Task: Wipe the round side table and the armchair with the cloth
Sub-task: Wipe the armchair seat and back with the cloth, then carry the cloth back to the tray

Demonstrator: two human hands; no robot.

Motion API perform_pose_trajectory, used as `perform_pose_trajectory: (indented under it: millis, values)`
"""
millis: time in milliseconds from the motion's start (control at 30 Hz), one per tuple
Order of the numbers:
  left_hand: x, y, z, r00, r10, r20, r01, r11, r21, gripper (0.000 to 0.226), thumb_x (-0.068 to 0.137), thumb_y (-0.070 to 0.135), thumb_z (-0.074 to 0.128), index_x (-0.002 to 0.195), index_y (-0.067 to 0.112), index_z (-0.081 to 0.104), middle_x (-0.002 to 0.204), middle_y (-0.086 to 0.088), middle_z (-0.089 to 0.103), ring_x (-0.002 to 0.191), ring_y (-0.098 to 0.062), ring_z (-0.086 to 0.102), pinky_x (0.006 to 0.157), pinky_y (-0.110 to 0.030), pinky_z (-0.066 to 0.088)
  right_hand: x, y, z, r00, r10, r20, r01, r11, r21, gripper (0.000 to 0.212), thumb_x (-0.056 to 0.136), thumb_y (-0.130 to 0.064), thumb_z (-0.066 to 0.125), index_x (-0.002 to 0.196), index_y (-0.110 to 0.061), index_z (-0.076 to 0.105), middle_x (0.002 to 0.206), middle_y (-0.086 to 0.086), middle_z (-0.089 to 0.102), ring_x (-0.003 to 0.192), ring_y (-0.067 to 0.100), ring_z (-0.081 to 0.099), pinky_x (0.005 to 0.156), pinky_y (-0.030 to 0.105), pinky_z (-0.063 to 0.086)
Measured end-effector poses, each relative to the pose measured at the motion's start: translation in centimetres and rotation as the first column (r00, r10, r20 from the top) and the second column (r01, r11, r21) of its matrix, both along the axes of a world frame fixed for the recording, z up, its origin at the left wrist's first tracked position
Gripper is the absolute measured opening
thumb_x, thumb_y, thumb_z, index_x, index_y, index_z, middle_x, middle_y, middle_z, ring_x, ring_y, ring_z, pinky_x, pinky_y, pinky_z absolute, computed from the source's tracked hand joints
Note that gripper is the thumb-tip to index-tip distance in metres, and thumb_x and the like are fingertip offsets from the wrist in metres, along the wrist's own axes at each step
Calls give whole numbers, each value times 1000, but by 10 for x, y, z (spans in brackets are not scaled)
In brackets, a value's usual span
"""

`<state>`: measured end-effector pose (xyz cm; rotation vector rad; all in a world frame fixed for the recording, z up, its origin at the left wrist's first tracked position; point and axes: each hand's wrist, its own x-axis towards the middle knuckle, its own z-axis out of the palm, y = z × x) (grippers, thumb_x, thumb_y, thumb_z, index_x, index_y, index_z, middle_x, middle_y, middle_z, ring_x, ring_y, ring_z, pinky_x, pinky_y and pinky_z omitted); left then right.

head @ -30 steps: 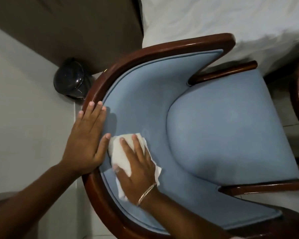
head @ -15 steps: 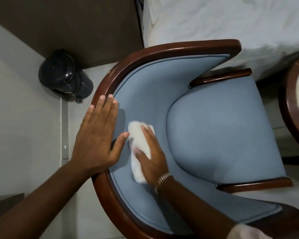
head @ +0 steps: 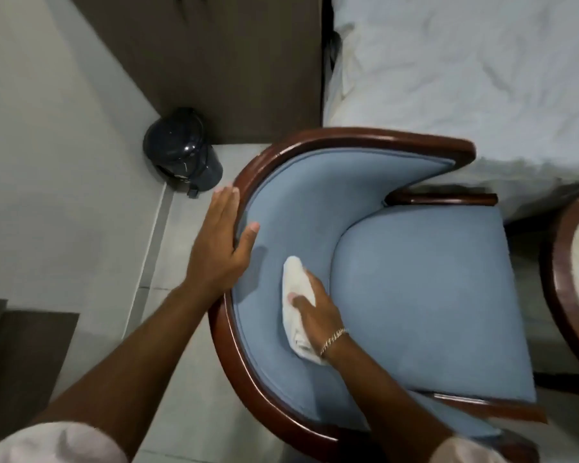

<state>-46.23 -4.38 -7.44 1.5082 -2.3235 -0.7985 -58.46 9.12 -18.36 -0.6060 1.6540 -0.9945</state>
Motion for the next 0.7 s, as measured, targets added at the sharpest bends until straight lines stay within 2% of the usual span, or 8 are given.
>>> perform_pose_trajectory:
  millis: [67,167,267,367,433,500,600,700]
  values:
    - [6,21,17,909,341,-238,-245,901,357,68,96,60,40,148,16,42,153,-3,46,143,-27,42,114,-33,39,2,-1,45,997,-21,74,27,996,-84,47,95,-22,58,137,-38,46,139,-17,52,134,11,47,100,14,35]
    - [37,53,47,639,627,-447,-66,623,780,75,86,76,36,129,22,66,133,-6,68,125,-22,62,108,-41,45,17,-22,119,997,48,56,-32,963,-268,44,100,-32,51,142,-40,41,150,-14,44,135,6,43,112,21,31]
    - [72,76,82,327,760,-562,81,570,818,61,87,59,59,131,18,65,134,-11,67,126,-26,62,105,-46,51,59,-40,178,946,306,-106,-320,828,-460,40,103,-31,44,143,-37,42,159,-10,34,145,3,32,120,22,22]
    - [125,80,106,84,810,-581,-9,583,812,50,81,25,73,128,10,66,127,-20,69,113,-35,68,98,-52,54,113,-60,216,853,451,-264,-520,685,-510,48,94,-30,49,141,-25,48,154,-11,38,144,5,33,120,23,25]
    - [177,78,114,-61,801,-595,-124,586,801,52,77,17,74,127,7,66,125,-23,69,111,-39,68,96,-58,54,151,-85,230,806,488,-335,-592,677,-438,64,88,-35,62,147,-25,39,155,-7,36,141,11,36,119,32,30]
    - [237,78,116,-203,741,-640,-129,627,768,61,76,14,74,134,5,60,129,-23,68,117,-40,66,94,-55,55,197,-110,237,739,642,-206,-673,691,-264,79,82,-39,75,148,-28,33,150,-1,43,130,18,48,112,41,41]
    - [322,73,111,-256,663,-704,-141,695,705,64,83,14,67,144,5,47,143,-24,56,133,-44,52,112,-59,39,278,-142,231,680,728,-86,-726,651,-221,56,72,-33,85,121,-22,60,118,1,69,104,22,67,91,42,59]
    - [402,51,101,-274,706,-653,-566,430,703,56,82,17,74,135,9,57,132,-16,66,121,-38,62,101,-53,51,376,-171,218,684,683,-257,-729,623,-285,47,70,-31,86,111,-17,69,106,-4,72,95,16,65,78,25,53]
